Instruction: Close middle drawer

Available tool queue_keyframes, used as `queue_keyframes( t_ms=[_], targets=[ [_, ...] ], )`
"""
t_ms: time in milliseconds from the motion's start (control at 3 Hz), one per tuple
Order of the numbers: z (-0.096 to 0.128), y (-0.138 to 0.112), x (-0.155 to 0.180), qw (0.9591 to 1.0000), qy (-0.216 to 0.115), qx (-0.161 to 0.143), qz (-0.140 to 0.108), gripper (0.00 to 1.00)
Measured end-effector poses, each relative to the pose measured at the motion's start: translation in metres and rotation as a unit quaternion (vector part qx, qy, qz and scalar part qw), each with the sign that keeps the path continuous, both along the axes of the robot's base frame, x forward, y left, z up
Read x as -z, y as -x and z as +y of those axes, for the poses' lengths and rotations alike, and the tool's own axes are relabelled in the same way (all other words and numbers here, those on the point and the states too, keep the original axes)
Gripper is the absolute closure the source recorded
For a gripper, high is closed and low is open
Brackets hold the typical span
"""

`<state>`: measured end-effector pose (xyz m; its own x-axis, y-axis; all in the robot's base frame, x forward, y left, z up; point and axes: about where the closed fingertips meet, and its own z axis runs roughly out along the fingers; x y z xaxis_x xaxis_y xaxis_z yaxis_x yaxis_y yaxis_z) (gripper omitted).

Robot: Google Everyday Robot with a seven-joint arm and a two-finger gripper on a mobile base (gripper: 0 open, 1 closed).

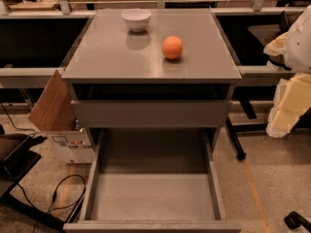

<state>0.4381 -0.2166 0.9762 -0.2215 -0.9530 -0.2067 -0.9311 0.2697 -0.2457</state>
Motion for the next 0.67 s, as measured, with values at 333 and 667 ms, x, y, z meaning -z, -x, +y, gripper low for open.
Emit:
queue_keyframes(
  t_ms=[333,667],
  targets=[
    [0.000,0.000,0.000,1.0000,0.000,0.000,0.000,0.00],
    [-0.004,0.007,0.022,0.9999,0.004,0.012,-0.006,0.00]
  ],
)
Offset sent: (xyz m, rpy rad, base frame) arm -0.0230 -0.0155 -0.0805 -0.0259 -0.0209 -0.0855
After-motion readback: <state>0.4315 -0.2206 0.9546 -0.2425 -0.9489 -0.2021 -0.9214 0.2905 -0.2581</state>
